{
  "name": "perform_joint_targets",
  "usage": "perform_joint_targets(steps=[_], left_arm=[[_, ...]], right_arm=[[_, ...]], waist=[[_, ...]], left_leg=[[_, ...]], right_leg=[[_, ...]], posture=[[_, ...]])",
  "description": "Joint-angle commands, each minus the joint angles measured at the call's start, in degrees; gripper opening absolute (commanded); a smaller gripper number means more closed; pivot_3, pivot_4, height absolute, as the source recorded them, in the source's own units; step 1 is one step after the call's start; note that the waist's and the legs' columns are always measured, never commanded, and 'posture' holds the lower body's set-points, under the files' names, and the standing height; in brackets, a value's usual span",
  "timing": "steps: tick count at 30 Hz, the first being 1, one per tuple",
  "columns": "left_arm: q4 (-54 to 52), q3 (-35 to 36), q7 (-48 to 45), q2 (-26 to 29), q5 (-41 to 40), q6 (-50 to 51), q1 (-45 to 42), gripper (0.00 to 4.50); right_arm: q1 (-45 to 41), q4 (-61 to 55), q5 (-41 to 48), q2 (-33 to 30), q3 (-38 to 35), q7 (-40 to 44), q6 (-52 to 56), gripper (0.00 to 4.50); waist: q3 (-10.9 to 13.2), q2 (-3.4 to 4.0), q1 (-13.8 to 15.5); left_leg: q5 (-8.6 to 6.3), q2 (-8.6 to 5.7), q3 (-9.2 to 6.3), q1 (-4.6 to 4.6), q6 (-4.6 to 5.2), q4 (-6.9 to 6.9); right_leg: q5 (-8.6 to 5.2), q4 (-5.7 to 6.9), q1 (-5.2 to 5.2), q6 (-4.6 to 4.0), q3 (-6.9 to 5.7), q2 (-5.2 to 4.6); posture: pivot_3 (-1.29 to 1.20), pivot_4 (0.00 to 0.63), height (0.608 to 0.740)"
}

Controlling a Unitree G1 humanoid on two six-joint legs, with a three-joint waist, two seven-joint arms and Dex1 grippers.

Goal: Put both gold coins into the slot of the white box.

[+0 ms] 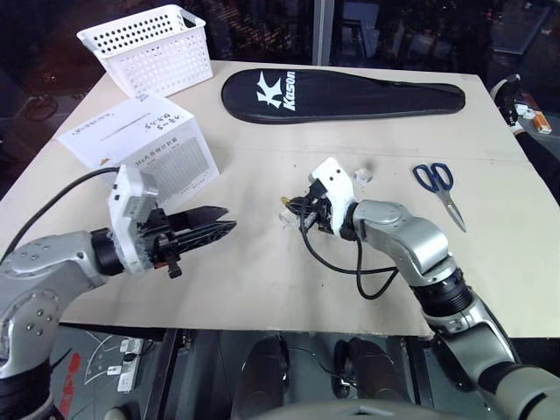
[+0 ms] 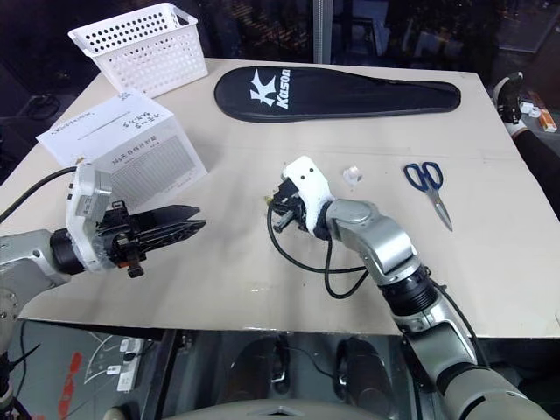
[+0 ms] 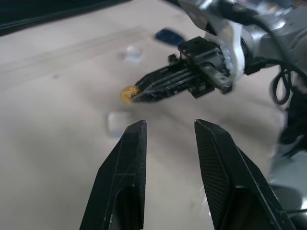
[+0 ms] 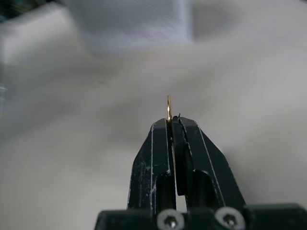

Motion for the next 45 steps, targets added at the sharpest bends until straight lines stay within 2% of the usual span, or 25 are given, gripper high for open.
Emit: perform_joint_targets(steps=[1,6,9,10,11,21,24,27,30,31,32,43,45], left_arm=[[2.12,-3.0,0.25,0.08,-1.62,-0.3,-5.31,1.59],[4.61,-7.81,-1.91,-0.15,-2.78,0.22,-11.05,1.59],[5.69,-10.04,-3.38,-0.29,-3.31,0.25,-13.52,0.72],[5.88,-10.74,-3.73,-0.23,-3.32,0.31,-14.1,0.24],[6.03,-11.2,-4.02,-0.17,-3.53,0.48,-14.53,0.08],[7.89,-13.67,-7.03,0.05,-4.7,1.57,-18.04,0.08],[8.22,-13.67,-7.03,0.05,-3.66,1.12,-18.27,0.98],[8.31,-13.84,-7.11,-0.06,-3.0,0.64,-18.44,2.37],[8.45,-13.65,-8.07,0.07,-2.5,-0.28,-17.42,2.37],[8.37,-13.43,-8.7,0.19,-2.07,-1.06,-16.48,1.8],[8.32,-13.28,-9.09,0.28,-1.62,-1.73,-15.77,1.48],[8.63,-13.31,-9.18,-0.3,-1.53,-2.64,-15.91,1.48],[8.52,-13.29,-9.07,-0.39,-1.69,-2.57,-15.98,0.93]], right_arm=[[-1.34,-7.5,6.86,-3.25,-4.42,6.1,1.46,0.06],[-2.26,-11.33,12.57,-6.87,-6.82,9.38,3.53,0.06],[-2.75,-12.33,14.28,-8.0,-7.28,9.89,3.88,0.0],[-2.92,-12.46,14.6,-8.17,-7.33,9.7,3.96,0.0],[-3.05,-12.54,14.92,-8.31,-7.34,9.46,4.05,0.0],[-3.19,-13.42,16.33,-9.48,-7.01,8.17,3.72,0.0],[-3.14,-13.45,16.57,-9.79,-6.97,8.12,3.51,0.0],[-3.04,-13.45,16.65,-10.03,-6.94,8.22,3.27,0.0],[-3.06,-13.4,16.8,-10.12,-6.82,8.3,2.98,0.0],[-3.08,-13.38,16.86,-10.16,-6.83,8.33,2.94,0.0],[-3.1,-13.37,16.94,-10.21,-6.82,8.41,2.89,0.0],[-3.21,-13.56,17.57,-10.61,-6.39,9.56,2.34,0.0],[-3.1,-13.72,17.6,-10.7,-6.41,9.7,2.33,0.0]], waist=[[0.0,0.01,-0.08],[0.01,0.02,-0.25],[0.02,0.03,-0.27],[0.02,0.03,-0.26],[0.02,0.03,-0.24],[0.02,0.03,-0.11],[0.02,0.03,-0.11],[0.02,0.03,-0.11],[0.02,0.03,-0.11],[0.02,0.03,-0.11],[0.02,0.03,-0.12],[0.02,0.03,-0.07],[0.02,0.03,-0.07]], left_leg=[[0.0,0.0,0.01,0.01,0.01,0.0],[0.0,-0.09,0.02,0.02,0.02,-0.04],[0.01,-0.14,0.04,0.04,0.02,-0.14],[0.01,-0.15,0.04,0.03,0.01,-0.17],[0.01,-0.15,0.05,0.05,0.01,-0.19],[0.01,-0.21,0.04,0.02,0.02,-0.24],[0.01,-0.21,0.04,0.02,0.02,-0.25],[0.01,-0.21,0.04,0.02,0.02,-0.25],[0.01,-0.21,0.04,0.02,0.02,-0.25],[0.01,-0.22,0.04,0.02,0.02,-0.25],[0.01,-0.21,0.04,0.03,0.02,-0.26],[0.01,-0.21,0.04,0.02,0.02,-0.27],[0.01,-0.21,0.03,0.02,0.02,-0.27]], right_leg=[[0.0,-0.01,0.0,0.0,0.02,0.01],[0.0,-0.04,0.02,0.0,0.03,0.01],[0.0,-0.06,-0.01,-0.01,0.06,0.06],[0.0,-0.06,-0.02,-0.02,0.06,0.07],[-0.01,-0.06,-0.02,-0.02,0.07,0.07],[0.0,-0.18,-0.01,0.0,0.06,0.03],[0.0,-0.19,-0.01,0.0,0.05,0.04],[0.0,-0.19,-0.01,0.0,0.06,0.04],[0.0,-0.19,-0.01,0.0,0.06,0.04],[-0.01,-0.19,-0.01,0.0,0.06,0.04],[-0.01,-0.2,-0.01,0.0,0.06,0.04],[0.0,-0.22,-0.01,0.0,0.06,0.03],[-0.01,-0.22,-0.01,0.0,0.05,0.03]], posture=[[0.0,0.15,0.74],[0.0,0.15,0.74],[0.0,0.15,0.74],[0.0,0.15,0.74],[0.0,0.15,0.74],[0.0,0.15,0.74],[0.0,0.15,0.74],[0.0,0.15,0.74],[0.0,0.15,0.74],[0.0,0.15,0.74],[0.0,0.15,0.74],[0.0,0.15,0.74],[0.0,0.15,0.74]])
